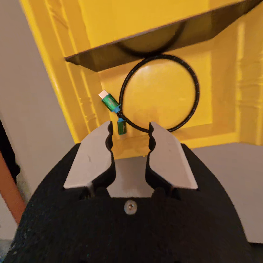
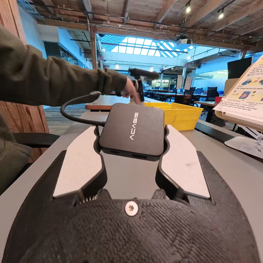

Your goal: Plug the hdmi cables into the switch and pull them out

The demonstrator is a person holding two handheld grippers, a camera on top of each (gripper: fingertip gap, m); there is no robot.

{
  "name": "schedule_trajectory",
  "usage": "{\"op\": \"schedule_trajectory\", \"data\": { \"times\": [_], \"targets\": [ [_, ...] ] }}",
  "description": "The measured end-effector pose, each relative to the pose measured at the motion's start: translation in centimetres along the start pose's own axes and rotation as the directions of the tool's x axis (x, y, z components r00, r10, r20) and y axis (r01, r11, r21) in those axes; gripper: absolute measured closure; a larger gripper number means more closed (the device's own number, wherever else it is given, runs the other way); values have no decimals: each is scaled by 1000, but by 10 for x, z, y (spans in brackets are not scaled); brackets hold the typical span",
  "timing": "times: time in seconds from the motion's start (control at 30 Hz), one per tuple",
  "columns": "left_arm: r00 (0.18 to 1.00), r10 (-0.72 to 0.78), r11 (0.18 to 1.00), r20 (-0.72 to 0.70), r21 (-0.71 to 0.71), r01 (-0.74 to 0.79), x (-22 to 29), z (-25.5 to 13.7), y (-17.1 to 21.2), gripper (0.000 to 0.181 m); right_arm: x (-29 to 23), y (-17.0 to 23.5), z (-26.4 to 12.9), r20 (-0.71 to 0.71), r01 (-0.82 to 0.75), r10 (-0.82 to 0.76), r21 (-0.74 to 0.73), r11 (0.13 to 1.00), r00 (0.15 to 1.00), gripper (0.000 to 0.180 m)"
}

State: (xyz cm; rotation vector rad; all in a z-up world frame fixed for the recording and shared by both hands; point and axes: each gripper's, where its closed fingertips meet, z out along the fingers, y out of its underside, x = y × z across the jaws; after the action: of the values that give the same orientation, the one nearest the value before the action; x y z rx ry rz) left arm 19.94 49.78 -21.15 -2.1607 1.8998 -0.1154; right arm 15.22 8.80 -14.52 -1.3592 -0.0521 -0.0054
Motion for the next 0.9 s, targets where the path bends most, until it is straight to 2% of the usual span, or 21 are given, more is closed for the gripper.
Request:
{"op": "schedule_trajectory", "data": {
  "times": [0.13,0.23,0.3,0.37,0.47,0.6,0.7,0.8,0.9],
  "targets": [
    [993,81,984,90,-164,-66,-2,30,4,133,0,-1,-1,-14,20,-20,5,1000,1000,93],
    [966,142,961,218,-264,-82,-18,36,7,132,1,-2,-2,-36,35,-34,16,999,999,93],
    [956,148,959,253,-271,-77,-23,39,5,133,-1,-3,-3,-34,47,-46,26,999,998,93],
    [952,143,952,272,-301,-57,-28,43,8,142,-2,-3,-2,-22,45,-45,20,999,999,93],
    [938,207,927,277,-362,-98,-25,55,16,147,-2,-1,-1,-7,34,-34,8,999,999,93],
    [925,221,931,309,-349,-106,-31,61,11,156,-3,-2,-2,1,30,-30,12,999,1000,93],
    [913,285,928,292,-324,-186,-31,64,4,165,-3,-1,-1,1,30,-30,11,1000,1000,93],
    [899,309,946,311,-196,-257,-27,56,-14,167,-3,-2,-2,-1,31,-31,13,999,1000,93],
    [889,311,949,337,-62,-309,-19,28,-31,168,-3,-2,-2,-2,31,-31,13,999,1000,93]
  ]
}}
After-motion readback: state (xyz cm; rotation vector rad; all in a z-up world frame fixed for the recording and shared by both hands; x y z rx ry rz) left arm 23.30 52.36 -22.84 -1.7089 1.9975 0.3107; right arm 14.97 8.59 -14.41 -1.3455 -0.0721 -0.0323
